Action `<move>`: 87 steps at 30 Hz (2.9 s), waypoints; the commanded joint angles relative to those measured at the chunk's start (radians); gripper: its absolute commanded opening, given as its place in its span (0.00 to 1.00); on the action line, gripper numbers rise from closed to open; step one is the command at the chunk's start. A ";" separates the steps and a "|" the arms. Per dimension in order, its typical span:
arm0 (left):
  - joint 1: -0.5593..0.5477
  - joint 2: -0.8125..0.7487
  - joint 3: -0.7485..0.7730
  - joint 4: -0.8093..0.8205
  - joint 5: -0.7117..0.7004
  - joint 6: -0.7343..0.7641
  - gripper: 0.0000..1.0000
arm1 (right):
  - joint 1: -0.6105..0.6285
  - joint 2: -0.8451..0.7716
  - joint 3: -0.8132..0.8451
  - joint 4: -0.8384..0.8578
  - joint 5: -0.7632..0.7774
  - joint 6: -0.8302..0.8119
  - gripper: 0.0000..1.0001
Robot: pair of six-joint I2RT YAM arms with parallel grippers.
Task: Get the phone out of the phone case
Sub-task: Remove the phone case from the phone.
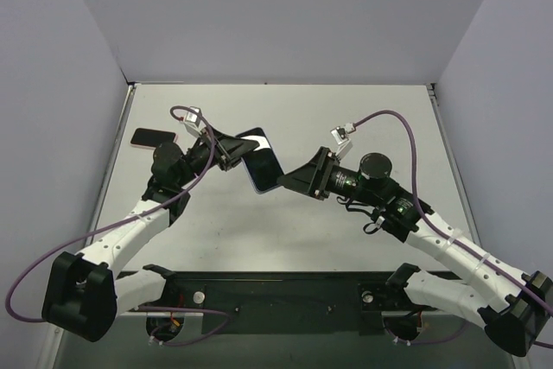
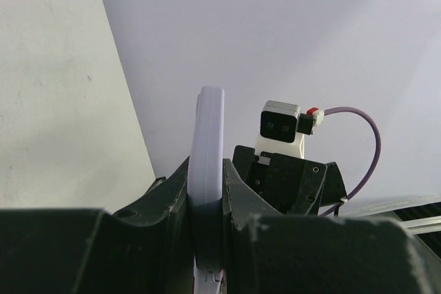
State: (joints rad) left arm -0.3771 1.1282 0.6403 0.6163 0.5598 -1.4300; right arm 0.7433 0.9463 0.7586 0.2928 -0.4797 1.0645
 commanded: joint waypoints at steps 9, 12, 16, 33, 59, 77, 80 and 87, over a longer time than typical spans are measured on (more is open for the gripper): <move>-0.042 0.021 -0.031 0.350 -0.008 -0.207 0.00 | 0.008 0.006 -0.028 0.161 0.004 0.032 0.47; -0.054 0.031 -0.019 0.372 0.011 -0.225 0.00 | 0.002 0.002 -0.033 0.177 0.010 0.038 0.48; -0.094 0.024 0.001 0.312 0.012 -0.187 0.00 | -0.004 0.005 -0.025 0.201 0.016 0.052 0.48; -0.218 -0.031 0.127 -0.055 0.061 0.180 0.25 | -0.058 0.115 -0.002 0.353 -0.091 0.055 0.00; -0.186 -0.134 -0.116 0.172 0.018 0.227 0.41 | -0.148 0.052 -0.079 0.635 -0.212 0.347 0.00; -0.213 -0.028 0.039 0.034 -0.003 0.295 0.29 | -0.113 0.069 -0.087 0.559 -0.212 0.299 0.00; -0.213 -0.038 0.085 -0.114 -0.052 0.365 0.18 | -0.113 0.062 -0.078 0.510 -0.214 0.255 0.00; -0.209 -0.051 0.203 -0.738 -0.445 0.496 0.00 | -0.110 0.029 -0.030 0.206 -0.175 0.044 0.00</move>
State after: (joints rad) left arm -0.5884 1.0977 0.7502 0.2794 0.4171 -1.0328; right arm 0.6247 1.0233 0.6621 0.6147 -0.6735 1.2713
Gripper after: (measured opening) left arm 0.234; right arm 0.063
